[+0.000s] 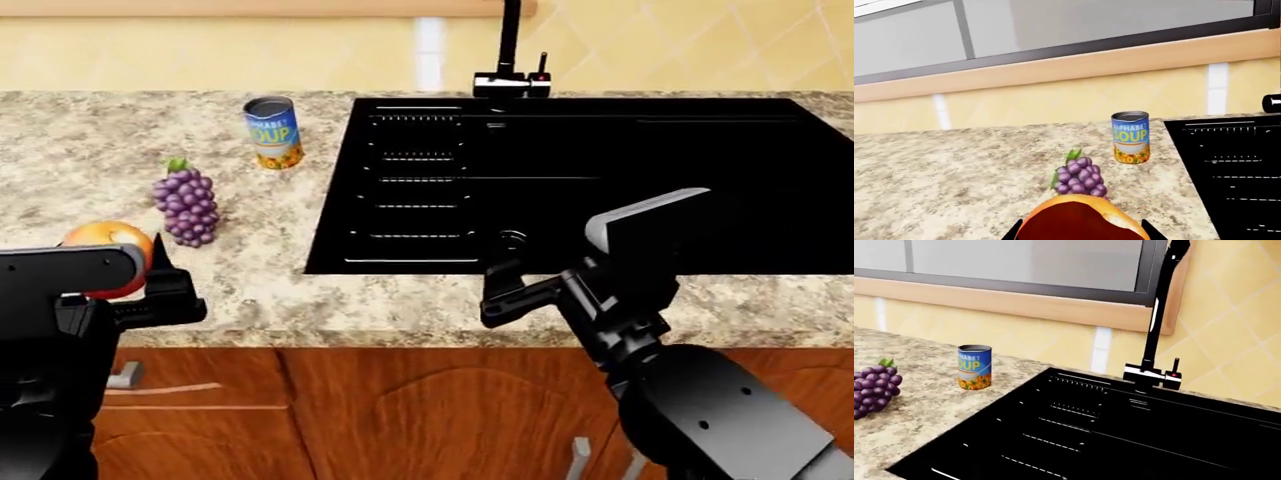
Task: Pick up the fruits and vegetables and place them in the sink. Turn on the sink faucet to wash them. Then turn the sink off and put them in the tray.
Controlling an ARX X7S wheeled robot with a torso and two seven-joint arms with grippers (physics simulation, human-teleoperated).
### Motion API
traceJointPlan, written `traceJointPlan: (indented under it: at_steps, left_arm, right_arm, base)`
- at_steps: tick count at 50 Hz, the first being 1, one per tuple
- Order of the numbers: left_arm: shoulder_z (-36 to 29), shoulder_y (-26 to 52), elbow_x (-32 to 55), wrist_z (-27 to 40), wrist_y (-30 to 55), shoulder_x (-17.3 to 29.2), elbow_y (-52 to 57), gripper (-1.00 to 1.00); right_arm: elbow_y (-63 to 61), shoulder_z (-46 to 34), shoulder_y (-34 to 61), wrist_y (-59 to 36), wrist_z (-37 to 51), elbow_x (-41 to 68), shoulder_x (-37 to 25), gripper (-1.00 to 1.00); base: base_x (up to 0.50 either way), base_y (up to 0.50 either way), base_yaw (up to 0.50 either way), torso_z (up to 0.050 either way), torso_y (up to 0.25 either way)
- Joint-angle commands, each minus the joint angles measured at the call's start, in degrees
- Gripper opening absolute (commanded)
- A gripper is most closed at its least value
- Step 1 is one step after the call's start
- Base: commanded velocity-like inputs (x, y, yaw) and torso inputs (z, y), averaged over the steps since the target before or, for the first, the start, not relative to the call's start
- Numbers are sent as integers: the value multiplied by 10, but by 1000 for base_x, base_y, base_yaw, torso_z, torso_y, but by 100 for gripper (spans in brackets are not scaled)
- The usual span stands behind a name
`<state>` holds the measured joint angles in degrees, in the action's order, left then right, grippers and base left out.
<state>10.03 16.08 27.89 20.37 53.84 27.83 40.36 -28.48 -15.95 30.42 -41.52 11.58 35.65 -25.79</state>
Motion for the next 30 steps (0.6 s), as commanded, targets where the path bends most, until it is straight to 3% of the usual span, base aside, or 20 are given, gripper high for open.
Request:
traceJointPlan:
  at_steps: [1, 30]
  left_arm:
    - [0, -3, 8, 6, 0, 2, 1, -100]
    - [-9, -19, 6, -1, -13, 13, 2, -100]
  right_arm:
    - [15, -17, 2, 12, -8, -8, 8, 100]
    - [64, -46, 20, 31, -28, -19, 27, 100]
  base:
    - [70, 500, 0, 0, 0]
    - [68, 500, 0, 0, 0]
